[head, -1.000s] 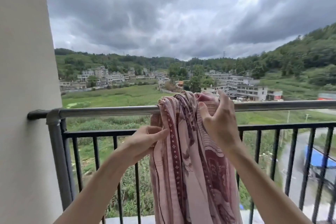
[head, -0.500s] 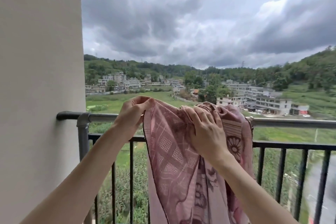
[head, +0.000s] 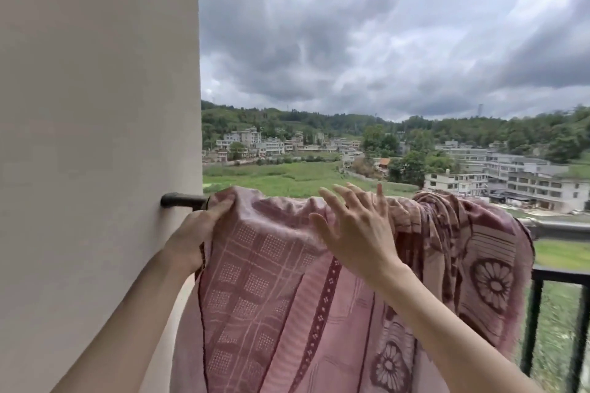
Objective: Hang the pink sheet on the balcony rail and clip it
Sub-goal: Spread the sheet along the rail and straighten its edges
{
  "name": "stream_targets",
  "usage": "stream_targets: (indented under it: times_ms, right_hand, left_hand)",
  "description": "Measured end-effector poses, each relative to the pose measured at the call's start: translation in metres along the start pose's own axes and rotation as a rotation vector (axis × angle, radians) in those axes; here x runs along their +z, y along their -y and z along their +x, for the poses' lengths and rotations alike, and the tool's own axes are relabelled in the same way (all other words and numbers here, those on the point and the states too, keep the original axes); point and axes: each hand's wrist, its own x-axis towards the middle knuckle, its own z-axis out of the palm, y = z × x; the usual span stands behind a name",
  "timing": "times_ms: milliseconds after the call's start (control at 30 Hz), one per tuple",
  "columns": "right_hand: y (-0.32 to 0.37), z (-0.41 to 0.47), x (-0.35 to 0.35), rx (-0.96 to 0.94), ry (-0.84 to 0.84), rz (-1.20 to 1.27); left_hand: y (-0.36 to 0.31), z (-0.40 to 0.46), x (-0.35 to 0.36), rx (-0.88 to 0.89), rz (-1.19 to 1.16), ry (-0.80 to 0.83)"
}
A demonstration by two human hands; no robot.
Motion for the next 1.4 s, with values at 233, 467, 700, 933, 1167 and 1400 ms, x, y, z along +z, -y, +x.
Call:
stream_targets:
  times_ms: [233,467,700,933,1167,1400]
  right_hand:
    - [0.045,0.023,0.029,-0.065,0.162,-0.006]
    - [0.042,0.050,0.046,0.069,0.044,0.012]
    - [0.048,0.034,0.059,-0.062,0.041,0.065]
    - [0.015,0.022,0.027,0.094,-0.045,-0.023]
    - [-0.054,-0.012,0.002,0.110,-0.047,-0.260]
    - [-0.106,-0.033,-0.018,0.084,-0.046,-0.349]
  left_hand:
    - [-0.012,0.012,-0.032,0.113,0.042,-0.086]
    - [-0.020,0.026,-0.052,0.228,-0.030,-0.185]
    - [-0.004,0.031,-0.036,0.706,0.957,-0.461]
    - [0.039,0.043,0.031,1.000,1.283,0.021]
    - [0.054,0.052,0.055,1.010,1.272,-0.204]
    - [0.057,0.052,0.059,0.938,1.318,-0.296]
